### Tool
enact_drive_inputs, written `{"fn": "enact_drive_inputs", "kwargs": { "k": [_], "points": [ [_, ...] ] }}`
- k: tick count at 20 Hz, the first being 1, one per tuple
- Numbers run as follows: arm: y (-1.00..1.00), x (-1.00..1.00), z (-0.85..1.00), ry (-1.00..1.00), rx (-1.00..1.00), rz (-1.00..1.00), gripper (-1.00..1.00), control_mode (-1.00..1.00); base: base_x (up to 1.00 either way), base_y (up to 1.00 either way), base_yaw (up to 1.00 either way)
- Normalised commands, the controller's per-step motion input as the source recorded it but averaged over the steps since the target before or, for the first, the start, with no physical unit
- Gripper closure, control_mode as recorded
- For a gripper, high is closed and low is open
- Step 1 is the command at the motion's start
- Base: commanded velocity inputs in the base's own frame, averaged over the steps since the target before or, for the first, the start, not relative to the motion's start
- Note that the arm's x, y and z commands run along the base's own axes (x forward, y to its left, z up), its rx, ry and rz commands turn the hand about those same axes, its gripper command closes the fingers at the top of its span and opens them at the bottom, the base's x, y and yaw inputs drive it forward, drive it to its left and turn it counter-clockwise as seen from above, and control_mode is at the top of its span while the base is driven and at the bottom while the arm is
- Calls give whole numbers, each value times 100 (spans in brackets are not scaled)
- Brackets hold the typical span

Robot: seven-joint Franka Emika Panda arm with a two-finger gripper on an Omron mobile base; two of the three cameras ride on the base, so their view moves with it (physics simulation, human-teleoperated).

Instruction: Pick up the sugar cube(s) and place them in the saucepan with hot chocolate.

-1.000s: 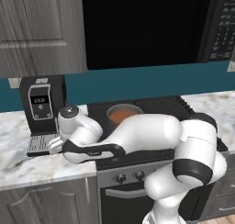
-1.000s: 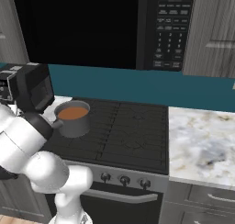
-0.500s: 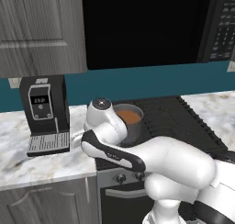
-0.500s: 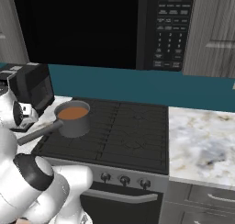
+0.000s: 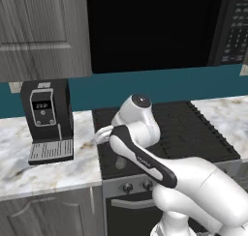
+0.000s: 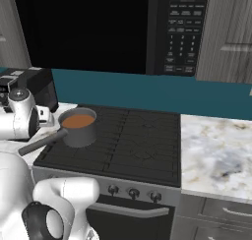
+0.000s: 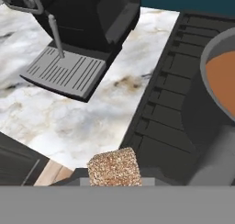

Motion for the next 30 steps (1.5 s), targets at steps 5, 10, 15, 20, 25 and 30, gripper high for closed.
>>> {"fn": "enact_drive_inputs", "kwargs": {
  "k": [5, 10, 15, 20, 25, 30],
  "points": [
    [-21, 9, 46, 0, 1, -3, 100, -100, 0, 0, 0],
    [-28, 6, 2, 2, 0, -6, 100, -100, 0, 0, 0],
    [-35, 21, 0, 0, -1, -11, 100, -100, 0, 0, 0],
    [-32, 16, 0, 0, 0, -15, 100, -100, 0, 0, 0],
    [-39, 26, 0, 0, 0, -13, 100, -100, 0, 0, 0],
    [-37, 39, 0, 3, 0, -12, 100, -100, 0, 0, 0]
  ]
}}
